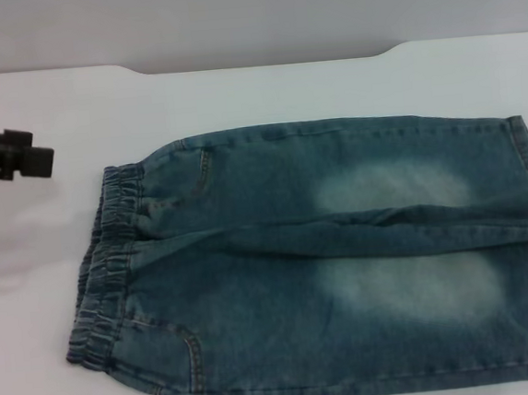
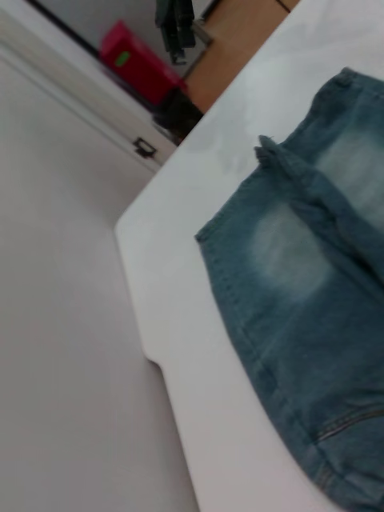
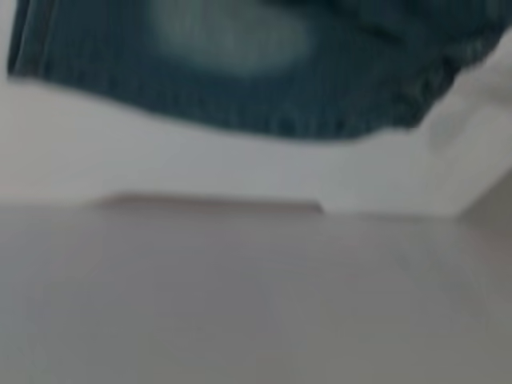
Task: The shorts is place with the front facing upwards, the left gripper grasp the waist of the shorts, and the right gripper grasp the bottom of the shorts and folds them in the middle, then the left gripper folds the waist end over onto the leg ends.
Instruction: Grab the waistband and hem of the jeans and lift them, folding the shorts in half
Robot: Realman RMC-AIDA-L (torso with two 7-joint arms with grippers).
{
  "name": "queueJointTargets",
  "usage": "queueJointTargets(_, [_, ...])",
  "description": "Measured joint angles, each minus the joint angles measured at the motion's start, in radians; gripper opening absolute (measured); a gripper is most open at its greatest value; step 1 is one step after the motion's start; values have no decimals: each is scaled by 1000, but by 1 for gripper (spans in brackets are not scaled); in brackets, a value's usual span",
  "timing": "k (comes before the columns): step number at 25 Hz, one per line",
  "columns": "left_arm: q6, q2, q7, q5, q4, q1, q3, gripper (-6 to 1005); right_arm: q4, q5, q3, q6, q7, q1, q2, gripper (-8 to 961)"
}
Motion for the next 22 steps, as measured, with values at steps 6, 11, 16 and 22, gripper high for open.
queueJointTargets(6, [31,-18,-49,35,55,44,37,690,-70,-67,-48,-99,14,2,12,477])
queueJointTargets(11, [32,-37,-70,115,93,89,111,687,-87,-158,-110,-132,-3,11,12,476])
queueJointTargets(16, [29,-73,-43,205,100,100,109,683,-79,-221,-209,-124,-3,12,23,475])
queueJointTargets(22, [24,-113,-7,258,90,105,90,680,-70,-260,-304,-104,5,16,42,475])
